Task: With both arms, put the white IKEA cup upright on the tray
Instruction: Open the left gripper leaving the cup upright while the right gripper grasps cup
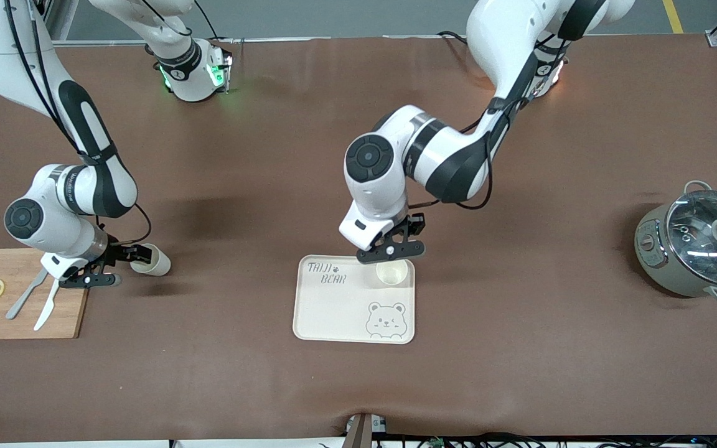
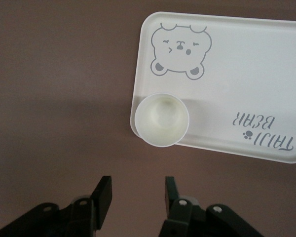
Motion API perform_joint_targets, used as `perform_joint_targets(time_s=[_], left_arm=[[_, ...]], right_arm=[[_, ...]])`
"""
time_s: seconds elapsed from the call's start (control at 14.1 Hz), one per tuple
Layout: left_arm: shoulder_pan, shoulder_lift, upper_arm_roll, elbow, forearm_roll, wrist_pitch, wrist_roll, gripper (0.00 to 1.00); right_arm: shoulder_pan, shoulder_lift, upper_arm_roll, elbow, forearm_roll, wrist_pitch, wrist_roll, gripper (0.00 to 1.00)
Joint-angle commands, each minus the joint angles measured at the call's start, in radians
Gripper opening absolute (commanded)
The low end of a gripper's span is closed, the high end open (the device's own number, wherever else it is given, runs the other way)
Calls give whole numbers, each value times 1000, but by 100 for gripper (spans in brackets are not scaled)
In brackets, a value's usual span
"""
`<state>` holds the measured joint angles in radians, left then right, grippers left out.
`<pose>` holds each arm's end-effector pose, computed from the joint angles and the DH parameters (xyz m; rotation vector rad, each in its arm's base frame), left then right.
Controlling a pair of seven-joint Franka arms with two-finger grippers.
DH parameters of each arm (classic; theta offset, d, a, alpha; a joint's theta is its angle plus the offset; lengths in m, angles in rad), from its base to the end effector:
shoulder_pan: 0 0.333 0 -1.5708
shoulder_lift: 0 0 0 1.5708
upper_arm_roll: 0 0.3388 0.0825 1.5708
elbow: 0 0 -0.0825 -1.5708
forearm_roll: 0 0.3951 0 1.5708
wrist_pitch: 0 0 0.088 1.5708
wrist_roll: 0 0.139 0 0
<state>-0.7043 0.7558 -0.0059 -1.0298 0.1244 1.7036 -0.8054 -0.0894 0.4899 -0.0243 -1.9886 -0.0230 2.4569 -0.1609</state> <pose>0.5969 -0.4907 0.3745 -2.9969 -0.1126 -0.0329 0.6214 -0.0712 0.1918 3.1169 0.1059 -0.0388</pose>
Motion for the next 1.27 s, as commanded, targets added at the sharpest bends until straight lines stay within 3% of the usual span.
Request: perform_joint_targets(time_s=[0.0,0.07,0.14,0.28,0.35,0.42,0.5,0.64,0.71,0.99,1.2], left_arm=[[5,-97,6,-15,-34,-90,46,52],[14,-128,7,-15,-40,-128,63,52],[20,-159,7,-15,-45,-162,80,52],[26,-216,9,-15,-46,-212,116,52],[34,-236,11,-15,-45,-228,133,55],[43,-259,12,-15,-46,-242,153,61],[58,-279,12,-15,-48,-255,182,81],[89,-315,15,-21,-46,-272,235,89],[109,-328,15,-27,-46,-278,276,100],[193,-351,17,-29,-43,-285,403,100],[273,-358,17,-29,-42,-285,526,100]], right_arm=[[-4,-2,4,-6,5,11,-16,100],[-4,-2,4,-6,5,11,-16,100],[-6,-2,4,-6,5,10,-16,90],[-6,-4,4,-6,5,8,-14,58],[-6,-4,6,-4,5,5,-14,48],[-6,-4,6,-4,5,5,-12,42],[-6,-4,6,-4,5,5,-12,35],[-6,-4,6,-4,5,5,-12,23],[-6,-4,6,-6,5,5,-12,16],[-6,-4,6,-4,5,5,-12,1],[-7,-4,7,-4,5,2,-12,0]])
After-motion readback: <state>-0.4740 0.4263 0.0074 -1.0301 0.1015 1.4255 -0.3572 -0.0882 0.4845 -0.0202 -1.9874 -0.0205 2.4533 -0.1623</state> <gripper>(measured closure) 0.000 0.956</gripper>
